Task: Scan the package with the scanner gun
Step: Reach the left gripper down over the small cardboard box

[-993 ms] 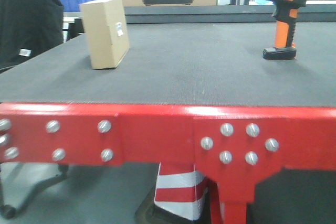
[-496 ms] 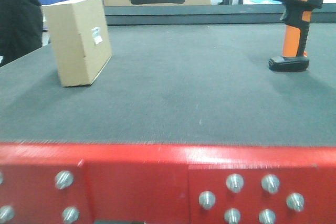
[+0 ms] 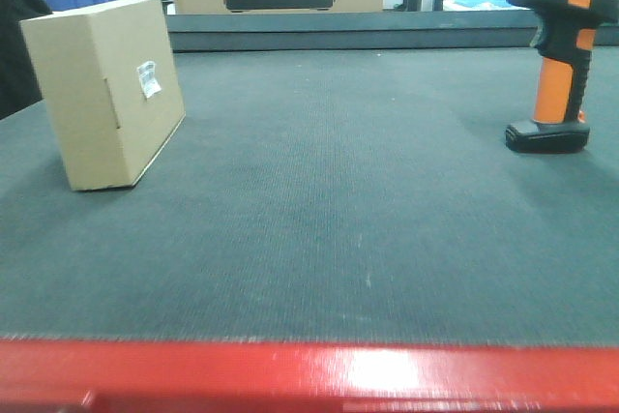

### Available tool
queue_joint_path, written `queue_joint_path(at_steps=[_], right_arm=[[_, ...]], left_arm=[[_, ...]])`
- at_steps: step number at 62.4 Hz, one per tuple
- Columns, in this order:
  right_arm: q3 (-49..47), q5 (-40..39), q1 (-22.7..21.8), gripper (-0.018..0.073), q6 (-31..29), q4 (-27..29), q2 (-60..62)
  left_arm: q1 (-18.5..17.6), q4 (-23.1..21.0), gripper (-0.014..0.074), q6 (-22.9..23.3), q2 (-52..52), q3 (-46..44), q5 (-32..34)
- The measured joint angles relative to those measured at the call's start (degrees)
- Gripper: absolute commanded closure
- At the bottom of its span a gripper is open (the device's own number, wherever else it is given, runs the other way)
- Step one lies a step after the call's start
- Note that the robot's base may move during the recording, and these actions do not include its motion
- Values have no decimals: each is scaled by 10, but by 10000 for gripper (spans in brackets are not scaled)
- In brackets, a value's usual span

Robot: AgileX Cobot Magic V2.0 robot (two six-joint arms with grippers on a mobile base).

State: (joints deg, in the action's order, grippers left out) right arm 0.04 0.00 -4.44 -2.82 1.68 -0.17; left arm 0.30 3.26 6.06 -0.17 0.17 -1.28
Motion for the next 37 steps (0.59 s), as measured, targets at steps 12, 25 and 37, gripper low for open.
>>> queue_joint_path(at_steps=[12,25,37], right_arm=[[0,0,0,713,0,0,0],[0,0,0,713,0,0,0],[0,0,0,713,0,0,0]], left_arm=[[0,0,707,0,0,0,0],[0,0,707,0,0,0,0],[0,0,707,0,0,0,0]])
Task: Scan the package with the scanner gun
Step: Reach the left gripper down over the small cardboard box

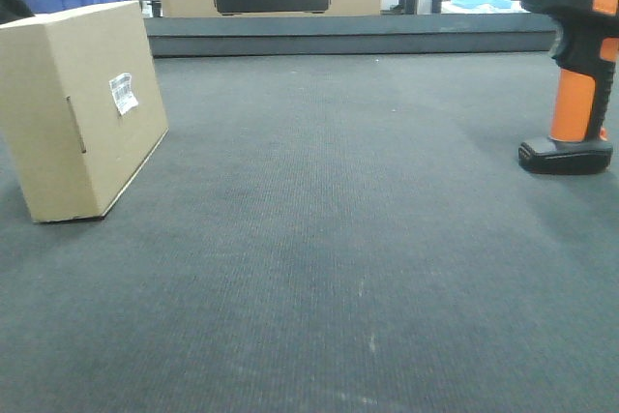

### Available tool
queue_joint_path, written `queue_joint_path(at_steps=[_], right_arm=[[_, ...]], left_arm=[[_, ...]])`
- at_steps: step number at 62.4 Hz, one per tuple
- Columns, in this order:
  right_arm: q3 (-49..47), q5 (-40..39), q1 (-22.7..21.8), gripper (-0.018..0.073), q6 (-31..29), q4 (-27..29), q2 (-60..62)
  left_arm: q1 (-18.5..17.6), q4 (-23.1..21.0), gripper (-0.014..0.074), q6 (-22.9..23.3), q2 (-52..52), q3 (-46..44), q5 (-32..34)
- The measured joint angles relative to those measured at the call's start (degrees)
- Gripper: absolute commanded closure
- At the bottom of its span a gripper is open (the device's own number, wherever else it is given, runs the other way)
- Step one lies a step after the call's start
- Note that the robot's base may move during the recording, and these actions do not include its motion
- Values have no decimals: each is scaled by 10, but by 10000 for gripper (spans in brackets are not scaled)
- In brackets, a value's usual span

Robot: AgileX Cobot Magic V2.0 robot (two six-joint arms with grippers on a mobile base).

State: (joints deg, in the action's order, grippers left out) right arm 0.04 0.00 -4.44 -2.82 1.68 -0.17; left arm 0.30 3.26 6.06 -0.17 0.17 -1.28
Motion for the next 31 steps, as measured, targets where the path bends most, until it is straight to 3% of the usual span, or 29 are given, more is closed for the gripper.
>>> queue_joint_path(at_steps=[31], right_arm=[[0,0,0,713,0,0,0]], left_arm=[[0,0,707,0,0,0,0]])
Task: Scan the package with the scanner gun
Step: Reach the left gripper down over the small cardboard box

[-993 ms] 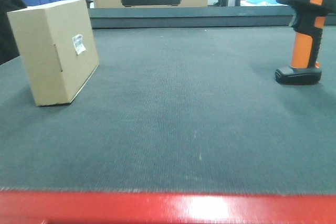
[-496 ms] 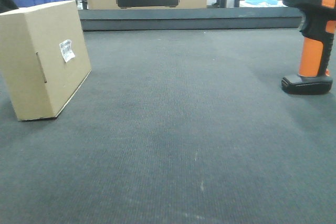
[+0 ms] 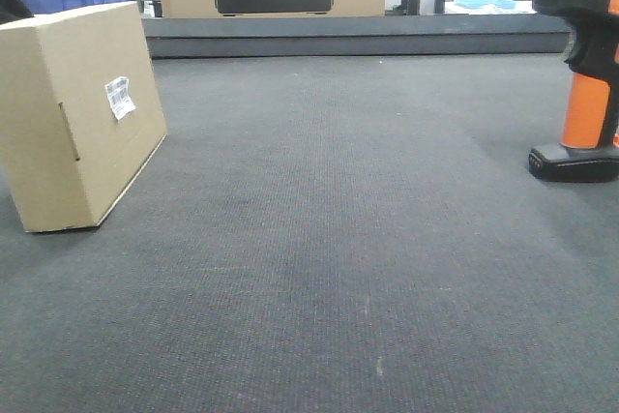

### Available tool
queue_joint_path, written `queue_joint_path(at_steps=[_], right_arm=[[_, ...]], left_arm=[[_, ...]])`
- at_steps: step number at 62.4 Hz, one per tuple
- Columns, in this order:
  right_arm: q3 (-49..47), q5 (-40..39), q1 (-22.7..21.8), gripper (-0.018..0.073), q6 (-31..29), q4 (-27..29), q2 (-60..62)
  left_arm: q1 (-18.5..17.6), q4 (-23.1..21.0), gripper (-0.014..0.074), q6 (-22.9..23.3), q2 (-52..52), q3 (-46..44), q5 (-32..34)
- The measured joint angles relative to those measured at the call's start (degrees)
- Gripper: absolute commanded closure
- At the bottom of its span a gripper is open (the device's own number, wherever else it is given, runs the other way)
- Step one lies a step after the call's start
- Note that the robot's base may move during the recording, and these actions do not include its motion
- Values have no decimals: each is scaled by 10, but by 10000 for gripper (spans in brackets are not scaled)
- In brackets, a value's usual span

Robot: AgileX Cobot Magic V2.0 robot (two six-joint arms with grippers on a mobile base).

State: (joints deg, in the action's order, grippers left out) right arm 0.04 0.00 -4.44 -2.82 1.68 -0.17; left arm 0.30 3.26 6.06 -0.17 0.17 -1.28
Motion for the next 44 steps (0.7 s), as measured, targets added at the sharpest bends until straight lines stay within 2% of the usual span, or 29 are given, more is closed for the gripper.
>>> queue_joint_path(at_steps=[25,36,44], right_arm=[[0,0,0,713,0,0,0],[0,0,0,713,0,0,0],[0,0,0,713,0,0,0]], left_arm=[[0,4,707,0,0,-3,13],[0,6,707,0,-5,-103,-91],[0,7,707,0,-54,-221,-216]])
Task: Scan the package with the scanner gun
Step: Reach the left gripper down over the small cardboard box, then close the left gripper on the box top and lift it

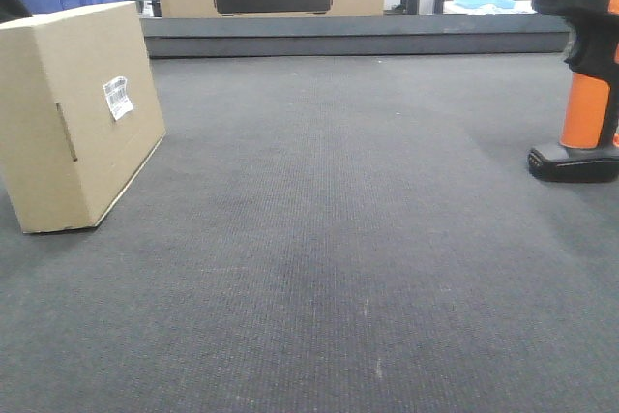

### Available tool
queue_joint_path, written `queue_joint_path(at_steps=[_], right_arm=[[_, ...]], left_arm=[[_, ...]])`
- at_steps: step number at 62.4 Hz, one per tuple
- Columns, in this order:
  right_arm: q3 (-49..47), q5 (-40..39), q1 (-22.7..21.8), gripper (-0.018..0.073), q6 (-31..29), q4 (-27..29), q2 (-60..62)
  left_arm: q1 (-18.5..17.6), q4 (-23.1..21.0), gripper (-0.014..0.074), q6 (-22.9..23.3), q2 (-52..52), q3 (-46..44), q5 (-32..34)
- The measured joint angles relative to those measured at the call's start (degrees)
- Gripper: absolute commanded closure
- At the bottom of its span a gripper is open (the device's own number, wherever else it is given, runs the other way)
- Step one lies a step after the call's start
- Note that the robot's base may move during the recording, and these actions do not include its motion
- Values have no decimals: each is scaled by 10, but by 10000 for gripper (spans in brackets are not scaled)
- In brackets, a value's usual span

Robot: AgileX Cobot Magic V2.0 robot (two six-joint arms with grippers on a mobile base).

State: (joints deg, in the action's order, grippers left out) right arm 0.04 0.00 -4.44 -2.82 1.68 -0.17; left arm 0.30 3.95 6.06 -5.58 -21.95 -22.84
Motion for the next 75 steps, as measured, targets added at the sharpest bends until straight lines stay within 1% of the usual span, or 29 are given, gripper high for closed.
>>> queue_joint_path(at_steps=[7,12,16,22,31,36,42,46,51,56,65,75], right_arm=[[0,0,0,713,0,0,0],[0,0,0,713,0,0,0],[0,0,0,713,0,0,0],[0,0,0,713,0,0,0],[0,0,0,713,0,0,0],[0,0,0,713,0,0,0],[0,0,0,713,0,0,0],[0,0,0,713,0,0,0],[0,0,0,713,0,0,0],[0,0,0,713,0,0,0],[0,0,0,713,0,0,0],[0,0,0,713,0,0,0]], left_arm=[[0,2,707,0,-83,-95,-131],[0,2,707,0,-144,-146,-183],[0,2,707,0,-181,-175,-196],[0,2,707,0,-222,-203,-199],[0,-1,707,0,-277,-221,-178],[0,-4,707,0,-338,-252,-198],[0,-4,707,0,-434,-317,-240],[-4,-4,707,0,-490,-359,-257],[-21,-3,707,4,-562,-415,-276],[-45,4,707,27,-626,-473,-295],[-79,19,707,77,-707,-564,-330],[-111,28,706,102,-775,-636,-359]])
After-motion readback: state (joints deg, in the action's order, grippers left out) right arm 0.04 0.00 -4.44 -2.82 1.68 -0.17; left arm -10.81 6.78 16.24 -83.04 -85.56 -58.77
